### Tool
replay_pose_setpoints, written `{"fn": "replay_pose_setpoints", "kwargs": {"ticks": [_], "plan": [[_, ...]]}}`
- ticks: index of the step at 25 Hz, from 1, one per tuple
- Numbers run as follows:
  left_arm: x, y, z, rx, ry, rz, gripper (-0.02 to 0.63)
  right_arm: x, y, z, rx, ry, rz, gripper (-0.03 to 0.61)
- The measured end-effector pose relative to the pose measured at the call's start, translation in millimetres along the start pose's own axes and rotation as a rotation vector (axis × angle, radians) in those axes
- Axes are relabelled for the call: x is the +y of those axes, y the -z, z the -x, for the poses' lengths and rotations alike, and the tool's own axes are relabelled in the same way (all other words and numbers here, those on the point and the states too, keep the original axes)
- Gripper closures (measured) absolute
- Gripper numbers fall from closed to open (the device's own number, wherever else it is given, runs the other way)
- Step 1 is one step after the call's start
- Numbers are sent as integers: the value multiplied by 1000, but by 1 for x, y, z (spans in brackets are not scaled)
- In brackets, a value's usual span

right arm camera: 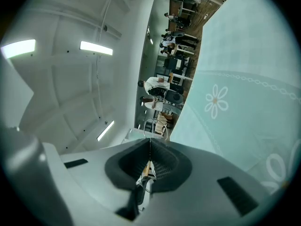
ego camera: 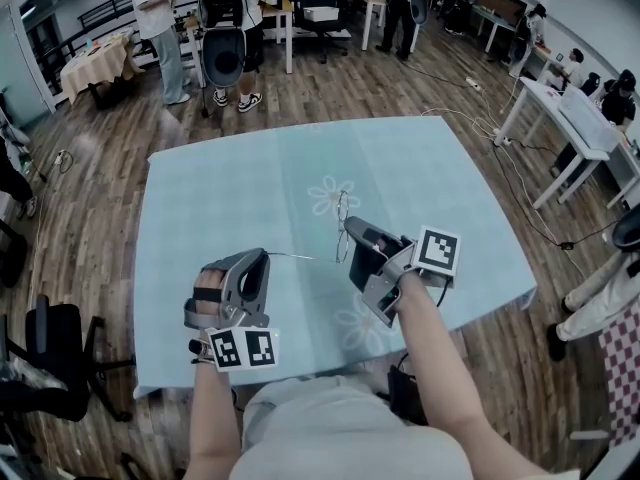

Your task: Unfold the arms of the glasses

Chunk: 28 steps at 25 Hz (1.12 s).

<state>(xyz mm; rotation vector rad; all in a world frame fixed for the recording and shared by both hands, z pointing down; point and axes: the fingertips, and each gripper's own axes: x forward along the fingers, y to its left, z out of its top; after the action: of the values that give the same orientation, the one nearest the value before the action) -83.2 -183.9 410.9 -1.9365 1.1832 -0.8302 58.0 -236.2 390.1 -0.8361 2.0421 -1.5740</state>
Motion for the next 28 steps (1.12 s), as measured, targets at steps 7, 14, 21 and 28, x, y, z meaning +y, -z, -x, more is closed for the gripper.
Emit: {"fn": "replay_pose_setpoints", "kwargs": {"ticks": [7, 14, 21, 28], "plan": [[8, 13, -3, 37, -39, 52, 581, 19, 16, -7, 118, -100, 13, 568], [11, 22, -2, 50, -34, 111, 446, 20, 18, -6, 119, -107, 12, 567], [4, 21, -6, 40, 8, 230, 446, 21, 13, -5, 93, -120, 1, 566], [-19, 9, -9, -17, 90, 412, 460, 22, 10, -3, 47, -139, -32, 566]]}}
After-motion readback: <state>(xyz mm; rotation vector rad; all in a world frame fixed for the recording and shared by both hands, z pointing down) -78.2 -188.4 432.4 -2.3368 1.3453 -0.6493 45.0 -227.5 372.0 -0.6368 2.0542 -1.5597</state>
